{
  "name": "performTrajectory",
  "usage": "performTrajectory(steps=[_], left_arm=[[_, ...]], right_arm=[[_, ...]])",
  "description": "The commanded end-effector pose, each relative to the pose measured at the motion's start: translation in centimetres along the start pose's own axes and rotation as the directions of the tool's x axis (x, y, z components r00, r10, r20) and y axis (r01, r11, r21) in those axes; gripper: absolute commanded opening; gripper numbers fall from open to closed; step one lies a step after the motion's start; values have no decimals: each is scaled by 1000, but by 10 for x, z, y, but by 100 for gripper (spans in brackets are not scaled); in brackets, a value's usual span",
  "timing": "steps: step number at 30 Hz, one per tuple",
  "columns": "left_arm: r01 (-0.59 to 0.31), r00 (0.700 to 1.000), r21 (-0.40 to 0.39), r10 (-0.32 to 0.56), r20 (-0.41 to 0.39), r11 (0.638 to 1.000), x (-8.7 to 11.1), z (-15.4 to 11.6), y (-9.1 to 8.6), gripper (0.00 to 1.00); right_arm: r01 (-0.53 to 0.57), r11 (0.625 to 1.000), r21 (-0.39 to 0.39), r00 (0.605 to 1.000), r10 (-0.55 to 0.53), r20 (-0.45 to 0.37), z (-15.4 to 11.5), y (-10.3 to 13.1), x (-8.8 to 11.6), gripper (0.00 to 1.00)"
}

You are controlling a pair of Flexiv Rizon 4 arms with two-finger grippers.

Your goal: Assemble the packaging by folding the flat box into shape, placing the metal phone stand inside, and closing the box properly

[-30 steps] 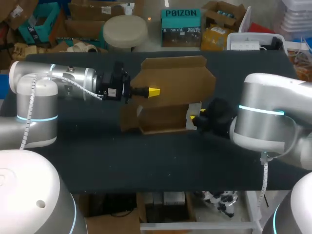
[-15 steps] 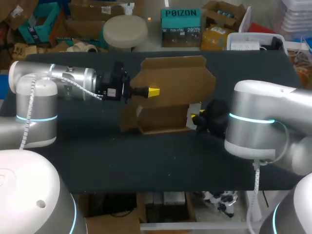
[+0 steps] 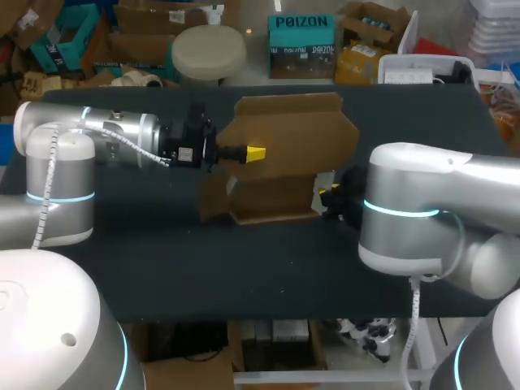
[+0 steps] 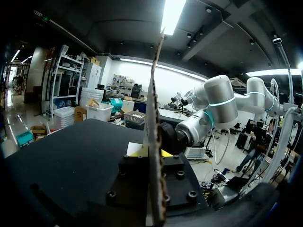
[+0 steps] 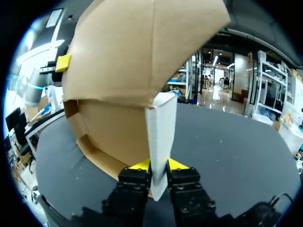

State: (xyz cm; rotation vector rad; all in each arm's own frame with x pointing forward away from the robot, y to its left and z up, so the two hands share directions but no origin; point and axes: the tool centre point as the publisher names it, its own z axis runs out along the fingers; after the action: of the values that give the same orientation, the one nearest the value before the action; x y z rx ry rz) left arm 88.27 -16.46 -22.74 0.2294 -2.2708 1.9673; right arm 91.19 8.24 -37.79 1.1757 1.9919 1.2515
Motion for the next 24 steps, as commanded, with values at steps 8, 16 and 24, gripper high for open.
performTrajectory(steps=[8, 16, 24], left_arm=[[1, 1000, -2, -1, -5, 1000, -1, 4, 4, 0], [1, 1000, -2, -1, -5, 1000, -1, 4, 4, 0], [1, 1000, -2, -1, -5, 1000, -1, 4, 4, 0]], right_arm=[[-15, 999, 29, 948, 4, 318, 12, -1, 10, 31], [-25, 999, 34, 943, 12, 333, 13, -1, 8, 0], [-33, 999, 32, 940, 20, 340, 8, -1, 6, 0]])
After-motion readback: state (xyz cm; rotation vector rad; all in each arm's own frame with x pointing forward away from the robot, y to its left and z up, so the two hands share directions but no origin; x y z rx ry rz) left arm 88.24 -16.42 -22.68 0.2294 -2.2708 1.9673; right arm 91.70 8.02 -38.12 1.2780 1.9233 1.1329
